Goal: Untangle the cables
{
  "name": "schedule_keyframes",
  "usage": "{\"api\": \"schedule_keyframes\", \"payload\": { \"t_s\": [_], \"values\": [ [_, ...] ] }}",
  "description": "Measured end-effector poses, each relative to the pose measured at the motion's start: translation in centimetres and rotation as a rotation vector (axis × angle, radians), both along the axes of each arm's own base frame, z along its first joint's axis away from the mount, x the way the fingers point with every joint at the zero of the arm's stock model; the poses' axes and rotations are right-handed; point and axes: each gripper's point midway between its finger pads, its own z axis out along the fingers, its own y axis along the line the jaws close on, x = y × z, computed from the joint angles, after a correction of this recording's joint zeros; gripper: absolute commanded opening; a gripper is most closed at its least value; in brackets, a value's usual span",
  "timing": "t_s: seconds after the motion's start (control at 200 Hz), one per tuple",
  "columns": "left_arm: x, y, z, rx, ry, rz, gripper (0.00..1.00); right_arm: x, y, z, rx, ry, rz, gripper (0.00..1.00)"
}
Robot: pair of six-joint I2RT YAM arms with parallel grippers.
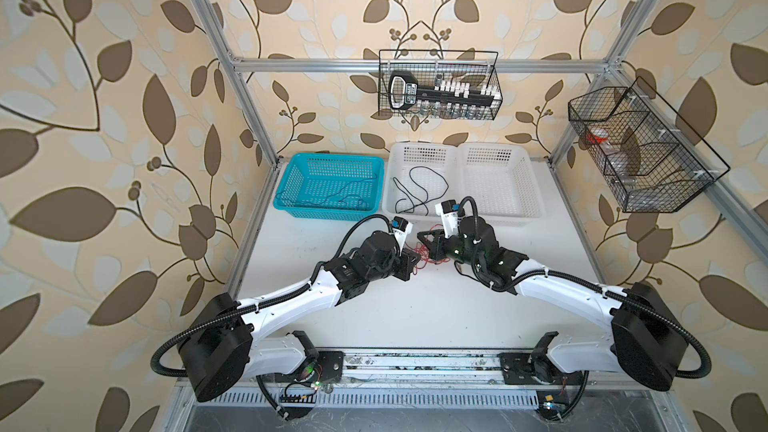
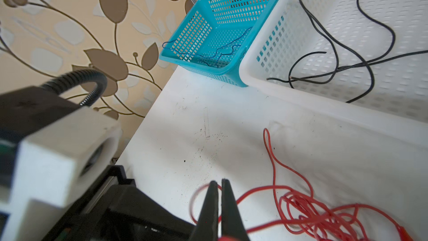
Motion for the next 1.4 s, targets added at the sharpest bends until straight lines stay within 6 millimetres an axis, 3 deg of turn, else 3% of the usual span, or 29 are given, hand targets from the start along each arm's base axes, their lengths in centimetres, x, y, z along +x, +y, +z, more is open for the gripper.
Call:
{"api": "schedule_keyframes", "payload": {
  "t_s": [0.48,0.675,0.8,0.985,1.245,1.4],
  "values": [
    [0.7,2.9,-1.0,0.092,-0.031,0.13,0.42,-0.7,-5.0,3.6,-0.087,-0.09,-0.049,0.0],
    [0.9,3.2,-1.1,0.101,-0.036,0.142,0.62,-0.7,-5.5,7.4,-0.069,-0.153,-0.047,0.0],
    [0.9,3.1,-1.3,0.111,-0.036,0.136,0.7,-1.0,-5.0,10.2,-0.026,-0.199,-0.011,0.0],
    [0.6,2.2,-1.5,0.102,-0.021,0.092,0.82,-1.8,-4.4,13.0,0.026,-0.243,0.036,0.0],
    [1.1,-0.4,1.7,0.01,-0.079,0.007,0.84,-2.6,-3.7,14.8,0.092,-0.267,0.092,0.0],
    [1.9,-1.7,2.5,-0.03,-0.106,-0.008,0.78,-3.0,-3.5,15.5,0.121,-0.272,0.109,0.0]
  ]
}}
